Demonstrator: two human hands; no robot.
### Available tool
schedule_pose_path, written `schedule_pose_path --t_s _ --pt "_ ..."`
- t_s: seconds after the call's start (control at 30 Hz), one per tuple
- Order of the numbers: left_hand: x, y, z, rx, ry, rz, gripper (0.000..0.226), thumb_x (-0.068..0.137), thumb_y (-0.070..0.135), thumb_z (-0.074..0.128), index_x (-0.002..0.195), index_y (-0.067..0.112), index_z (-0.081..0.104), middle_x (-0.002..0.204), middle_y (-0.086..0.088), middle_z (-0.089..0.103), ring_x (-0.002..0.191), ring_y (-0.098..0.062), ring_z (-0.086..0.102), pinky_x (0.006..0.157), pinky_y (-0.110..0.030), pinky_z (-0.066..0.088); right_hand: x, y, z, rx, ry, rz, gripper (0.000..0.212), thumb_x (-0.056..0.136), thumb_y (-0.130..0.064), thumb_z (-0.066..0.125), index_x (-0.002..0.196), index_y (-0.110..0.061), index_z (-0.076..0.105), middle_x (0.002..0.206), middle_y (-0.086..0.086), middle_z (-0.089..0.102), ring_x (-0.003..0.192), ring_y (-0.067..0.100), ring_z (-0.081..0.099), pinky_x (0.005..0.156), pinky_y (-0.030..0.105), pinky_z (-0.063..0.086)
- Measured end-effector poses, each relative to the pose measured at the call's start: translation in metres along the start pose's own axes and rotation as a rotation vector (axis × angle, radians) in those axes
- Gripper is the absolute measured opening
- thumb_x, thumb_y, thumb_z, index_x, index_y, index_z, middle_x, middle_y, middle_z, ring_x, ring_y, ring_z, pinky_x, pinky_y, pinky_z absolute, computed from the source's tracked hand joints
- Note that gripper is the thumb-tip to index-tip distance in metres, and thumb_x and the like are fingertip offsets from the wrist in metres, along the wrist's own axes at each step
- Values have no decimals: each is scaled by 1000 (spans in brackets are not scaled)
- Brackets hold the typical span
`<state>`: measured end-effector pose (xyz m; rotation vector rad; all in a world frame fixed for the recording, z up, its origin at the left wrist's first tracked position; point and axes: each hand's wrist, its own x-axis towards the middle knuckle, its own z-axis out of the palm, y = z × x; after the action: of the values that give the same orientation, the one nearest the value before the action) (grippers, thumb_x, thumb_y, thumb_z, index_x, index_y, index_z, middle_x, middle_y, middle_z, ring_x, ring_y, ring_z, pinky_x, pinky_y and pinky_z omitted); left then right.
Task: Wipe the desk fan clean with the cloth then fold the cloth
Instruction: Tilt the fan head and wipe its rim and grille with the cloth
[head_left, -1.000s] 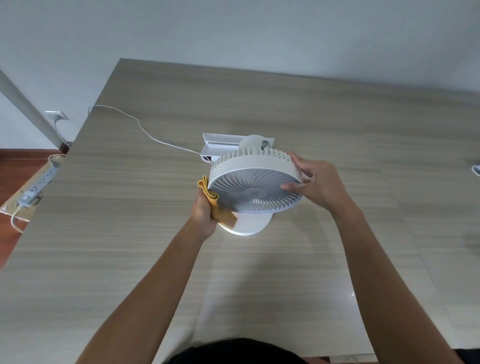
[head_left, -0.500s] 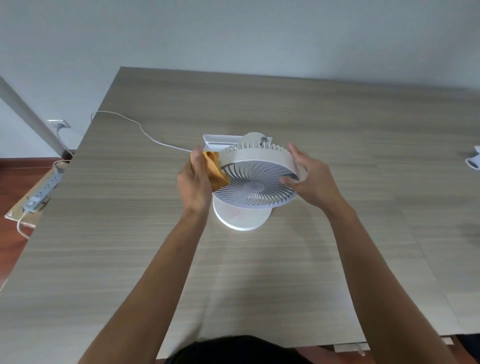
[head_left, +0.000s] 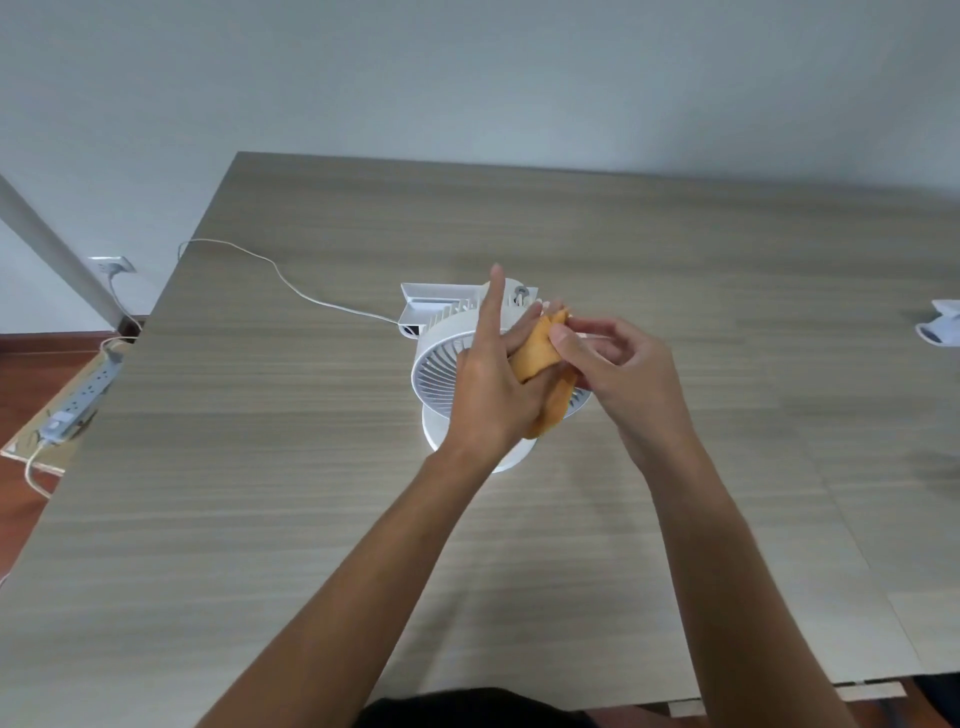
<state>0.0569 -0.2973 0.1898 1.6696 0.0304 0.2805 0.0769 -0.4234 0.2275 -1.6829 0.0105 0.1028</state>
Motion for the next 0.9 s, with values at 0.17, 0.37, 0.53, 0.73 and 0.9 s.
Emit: schedule_pose_path --t_s 0.17,0.37,0.53,0.73,0.9 --pt "-3 -9 -5 106 -172 -11 117 75 21 84 153 40 -1 138 23 56 131 6 46 116 -37 36 4 11 -4 31 69 34 8 84 -12 73 90 -16 72 85 5 76 76 15 70 74 35 58" --pt "-11 -14 -8 140 -120 8 108 84 6 71 155 32 -6 144 19 52 135 1 45 116 -31 35 1 29 3 103 58 90 20 80 -25 78 96 -13 72 98 11 74 91 24 71 85 44 58" --pt "-11 -26 -8 93 -152 28 108 80 -3 72 156 26 1 156 12 33 142 0 36 118 -29 32 2 36 7 29 -31 56 9 89 -15 69 95 -9 72 94 10 76 85 18 71 83 37 56" --pt "-9 -30 -16 160 -147 135 97 76 22 83 154 20 24 144 23 38 137 5 39 110 -33 43 3 45 19 7 99 -4 17 94 -20 62 98 -3 64 85 10 72 77 15 68 69 30 56" --pt "8 -32 -48 154 44 330 66 78 15 82 136 1 53 133 -7 60 122 -16 60 99 -32 52 8 52 28 -72 211 -119 9 97 -15 58 97 -10 65 79 -1 66 70 4 61 63 18 50"
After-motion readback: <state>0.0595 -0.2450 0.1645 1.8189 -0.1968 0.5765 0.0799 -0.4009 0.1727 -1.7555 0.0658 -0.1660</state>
